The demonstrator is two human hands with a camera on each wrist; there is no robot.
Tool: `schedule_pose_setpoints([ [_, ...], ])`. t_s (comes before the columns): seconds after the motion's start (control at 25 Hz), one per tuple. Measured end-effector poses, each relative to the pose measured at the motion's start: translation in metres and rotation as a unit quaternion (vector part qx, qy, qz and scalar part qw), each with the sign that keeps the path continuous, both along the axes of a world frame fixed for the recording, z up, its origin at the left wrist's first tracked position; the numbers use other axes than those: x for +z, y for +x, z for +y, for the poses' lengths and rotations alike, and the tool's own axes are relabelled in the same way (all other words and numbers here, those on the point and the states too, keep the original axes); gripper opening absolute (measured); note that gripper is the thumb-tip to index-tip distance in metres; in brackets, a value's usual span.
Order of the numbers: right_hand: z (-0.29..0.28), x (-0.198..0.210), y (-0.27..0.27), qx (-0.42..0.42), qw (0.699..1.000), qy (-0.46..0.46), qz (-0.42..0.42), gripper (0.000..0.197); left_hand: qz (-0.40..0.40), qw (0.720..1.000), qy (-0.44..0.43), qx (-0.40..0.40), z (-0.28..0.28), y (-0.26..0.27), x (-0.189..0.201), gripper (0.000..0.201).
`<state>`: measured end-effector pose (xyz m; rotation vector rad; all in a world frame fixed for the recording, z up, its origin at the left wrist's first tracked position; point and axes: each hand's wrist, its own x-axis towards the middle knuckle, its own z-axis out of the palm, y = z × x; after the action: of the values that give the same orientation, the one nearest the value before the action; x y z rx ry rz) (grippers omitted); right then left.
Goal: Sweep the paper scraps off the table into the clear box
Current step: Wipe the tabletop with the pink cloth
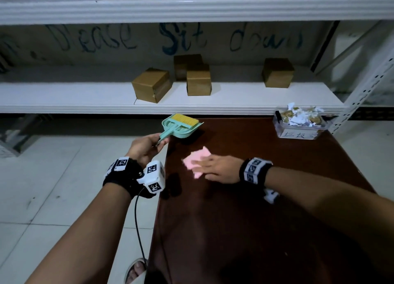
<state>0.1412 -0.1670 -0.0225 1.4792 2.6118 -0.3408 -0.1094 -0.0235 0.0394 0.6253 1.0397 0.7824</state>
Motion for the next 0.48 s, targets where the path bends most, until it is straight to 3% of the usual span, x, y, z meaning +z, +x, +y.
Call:
schedule_pose_setpoints([
  [0.24, 0.096, -0.005, 0.024, -0.104, 0.994, -0.012, -0.03, 0.056, -0.022, 1.0, 0.022, 0.002, 0.005, -0.001, 0.001, 0.024],
  [0.36, 0.136, -0.009, 0.031, -0.156, 0.987, -0.007, -0.037, 0.068, -0.044, 0.999, 0.025, 0.011, 0.007, -0.005, -0.002, 0.026],
  [0.48, 0.158, -0.01, 0.038, -0.226, 0.971, -0.021, -0.071, 0.063, -0.045, 0.998, 0.018, 0.03, 0.01, -0.007, -0.008, 0.027],
])
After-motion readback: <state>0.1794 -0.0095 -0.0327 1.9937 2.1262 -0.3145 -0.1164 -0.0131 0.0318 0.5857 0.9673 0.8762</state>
